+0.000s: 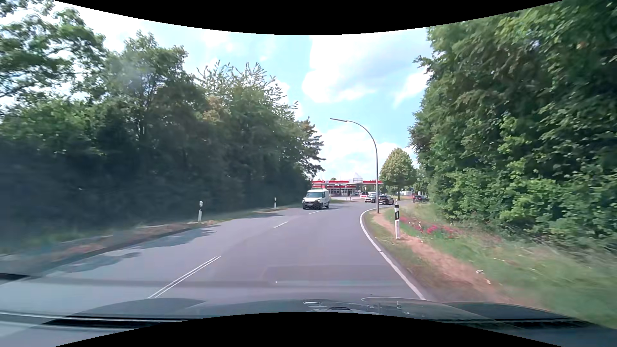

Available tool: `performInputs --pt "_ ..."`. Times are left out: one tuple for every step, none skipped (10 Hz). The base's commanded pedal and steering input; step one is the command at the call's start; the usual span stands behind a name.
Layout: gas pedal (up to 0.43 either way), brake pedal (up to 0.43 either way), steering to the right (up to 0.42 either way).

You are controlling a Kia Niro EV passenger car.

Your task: Follow the waypoints while adhering to traffic rules and regulations

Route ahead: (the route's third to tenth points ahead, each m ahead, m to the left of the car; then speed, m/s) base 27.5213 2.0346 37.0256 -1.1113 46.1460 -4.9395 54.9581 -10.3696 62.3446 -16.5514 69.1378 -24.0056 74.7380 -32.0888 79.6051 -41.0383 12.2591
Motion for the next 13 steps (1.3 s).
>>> performInputs --pt "0.000 0.098 0.026" --pt "0.000 0.079 0.026" --pt "0.000 0.049 0.026" --pt "0.000 0.000 0.027" --pt "0.000 0.000 0.028" --pt "0.000 0.000 0.030" --pt "0.087 0.000 0.033" --pt "0.098 0.000 0.038" --pt "0.098 0.000 0.041" --pt "0.098 0.000 0.041" --pt "0.098 0.000 0.042" --pt "0.098 0.000 0.043" --pt "0.098 0.000 0.045"
